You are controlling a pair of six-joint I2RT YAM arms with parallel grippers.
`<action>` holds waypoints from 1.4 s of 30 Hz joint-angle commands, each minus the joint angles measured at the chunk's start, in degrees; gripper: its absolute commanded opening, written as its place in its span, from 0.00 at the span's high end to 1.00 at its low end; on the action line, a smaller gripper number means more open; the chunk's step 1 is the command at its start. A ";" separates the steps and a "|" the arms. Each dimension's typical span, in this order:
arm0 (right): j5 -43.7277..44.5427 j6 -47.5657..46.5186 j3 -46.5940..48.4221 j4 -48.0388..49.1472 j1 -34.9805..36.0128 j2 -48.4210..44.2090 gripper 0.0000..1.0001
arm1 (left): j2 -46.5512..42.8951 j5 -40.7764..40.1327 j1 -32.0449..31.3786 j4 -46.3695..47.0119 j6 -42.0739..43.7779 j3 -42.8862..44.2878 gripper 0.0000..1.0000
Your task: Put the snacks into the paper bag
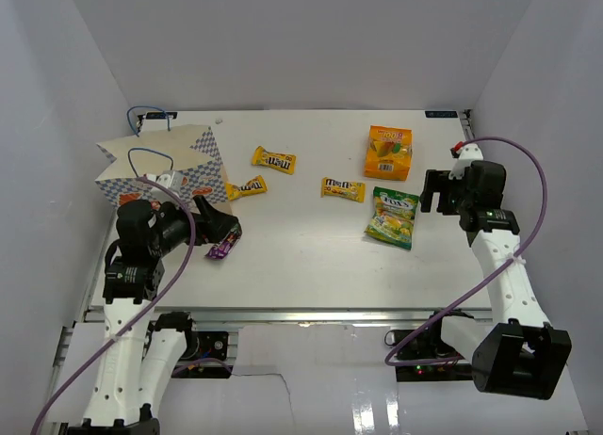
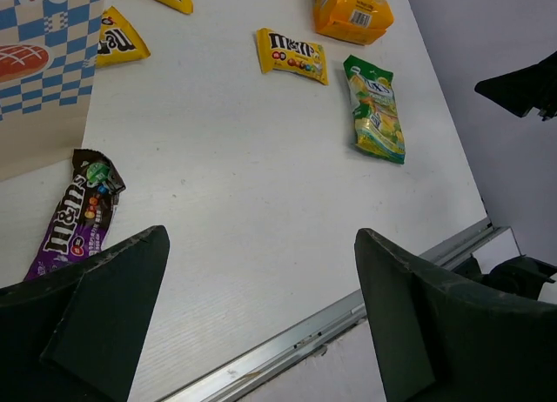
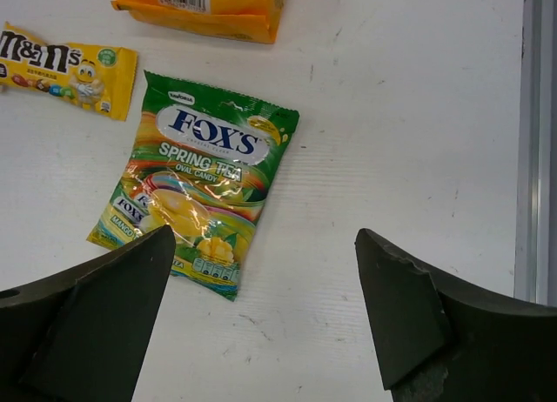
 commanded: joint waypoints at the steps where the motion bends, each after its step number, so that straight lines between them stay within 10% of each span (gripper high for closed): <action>1: -5.72 -1.54 3.19 0.15 -0.19 -0.96 0.10 | 1.12 -0.99 0.12 -1.20 -0.98 0.53 0.02; 10: -31.57 -25.17 5.91 -9.43 -0.01 -0.44 0.10 | 4.89 -18.03 -7.69 -8.05 -10.20 2.29 0.02; 20: -44.67 -41.79 2.24 -17.61 0.16 -0.26 0.09 | 26.30 -56.00 -35.99 -12.71 -19.79 7.38 0.02; 34: -47.58 -43.74 1.87 -15.24 -0.28 2.37 0.00 | 41.90 -67.01 -37.15 -11.76 1.98 10.04 0.02; 42: -47.41 -43.47 2.93 -14.18 -0.63 3.87 0.00 | 44.37 -59.12 -34.34 -0.50 21.24 4.24 0.04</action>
